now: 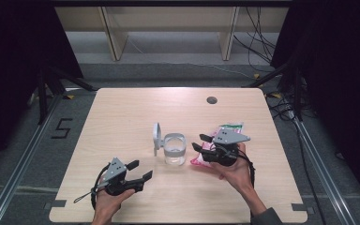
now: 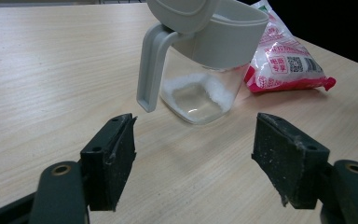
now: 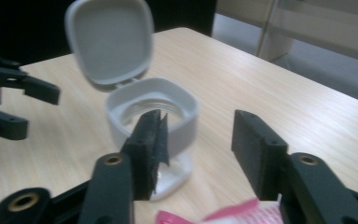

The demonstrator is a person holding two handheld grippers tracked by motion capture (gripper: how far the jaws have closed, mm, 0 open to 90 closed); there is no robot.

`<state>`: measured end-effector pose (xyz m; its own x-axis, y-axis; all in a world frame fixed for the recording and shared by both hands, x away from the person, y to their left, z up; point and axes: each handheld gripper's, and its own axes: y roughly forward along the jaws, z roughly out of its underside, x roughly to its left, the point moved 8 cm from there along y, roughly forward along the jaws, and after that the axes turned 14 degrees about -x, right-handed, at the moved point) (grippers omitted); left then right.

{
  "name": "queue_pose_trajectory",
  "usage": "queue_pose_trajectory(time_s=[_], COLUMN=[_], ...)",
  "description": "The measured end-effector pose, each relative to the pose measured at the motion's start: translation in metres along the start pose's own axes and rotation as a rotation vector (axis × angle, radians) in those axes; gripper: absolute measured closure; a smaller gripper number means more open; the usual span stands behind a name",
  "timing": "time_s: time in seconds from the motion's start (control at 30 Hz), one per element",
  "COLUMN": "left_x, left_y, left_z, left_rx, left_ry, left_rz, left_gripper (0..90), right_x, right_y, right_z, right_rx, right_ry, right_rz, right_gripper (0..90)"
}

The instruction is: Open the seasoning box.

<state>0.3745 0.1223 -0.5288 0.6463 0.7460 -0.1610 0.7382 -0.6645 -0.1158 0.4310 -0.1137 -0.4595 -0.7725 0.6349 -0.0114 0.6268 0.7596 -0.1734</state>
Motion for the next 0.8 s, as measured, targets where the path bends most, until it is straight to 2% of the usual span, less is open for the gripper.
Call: queue_pose_trajectory(time_s=[0.03,0.1,0.17,0.23,0.27,0.3,0.4,0.47,0.5,0.53,0.57,0.6,0.63,0.7,0.73,0.8], left_x=[0.0,0.0,-0.003,-0.004,-0.004,-0.004,-0.004,-0.004,-0.005,-0.003,-0.002,-0.003,-0.003,-0.003,-0.003,-0.003], left_y=[0.0,0.0,0.0,0.001,0.001,0.0,0.0,0.0,-0.001,-0.002,-0.003,-0.003,-0.004,-0.005,-0.005,-0.004], left_z=[0.0,0.001,0.001,0.001,0.0,0.0,-0.001,-0.003,-0.003,-0.003,-0.002,-0.001,-0.001,-0.001,-0.003,-0.005], left_rx=[0.0,0.008,0.004,0.0,-0.005,-0.005,-0.002,-0.006,-0.015,-0.005,-0.003,-0.009,-0.007,0.002,-0.009,-0.015], left_ry=[0.008,0.004,-0.021,-0.029,-0.037,-0.035,-0.041,-0.023,-0.045,-0.027,-0.027,-0.046,-0.048,-0.038,-0.038,-0.029], left_rz=[0.004,0.001,0.016,0.014,0.015,0.013,0.001,0.021,0.01,0.007,0.006,0.014,0.015,0.015,0.022,0.026], left_gripper=[28.7,28.6,28.4,28.1,27.7,27.2,25.8,24.5,24.1,23.7,23.2,23.2,23.6,25.6,25.6,25.6], right_x=[-0.005,-0.014,-0.023,-0.03,-0.035,-0.038,-0.053,-0.06,-0.066,-0.069,-0.073,-0.078,-0.08,-0.085,-0.085,-0.088], right_y=[-0.004,-0.008,-0.012,-0.02,-0.022,-0.026,-0.038,-0.044,-0.047,-0.051,-0.052,-0.053,-0.055,-0.057,-0.058,-0.061], right_z=[-0.001,-0.001,0.0,0.005,0.007,0.011,0.016,0.019,0.021,0.024,0.027,0.029,0.032,0.037,0.038,0.04], right_rx=[0.001,-0.019,-0.035,-0.013,-0.02,-0.011,-0.002,-0.013,-0.022,-0.006,-0.009,-0.016,0.011,0.023,0.026,0.028], right_ry=[0.006,0.027,0.037,0.063,0.045,0.07,0.083,0.098,0.094,0.11,0.111,0.105,0.128,0.133,0.16,0.155], right_rz=[0.023,0.041,0.084,0.117,0.124,0.142,0.18,0.194,0.192,0.212,0.221,0.229,0.243,0.266,0.274,0.274], right_gripper=[52.6,50.5,49.2,48.1,47.1,46.2,44.5,43.5,42.7,41.9,41.2,40.9,40.9,40.1,39.2,38.9])
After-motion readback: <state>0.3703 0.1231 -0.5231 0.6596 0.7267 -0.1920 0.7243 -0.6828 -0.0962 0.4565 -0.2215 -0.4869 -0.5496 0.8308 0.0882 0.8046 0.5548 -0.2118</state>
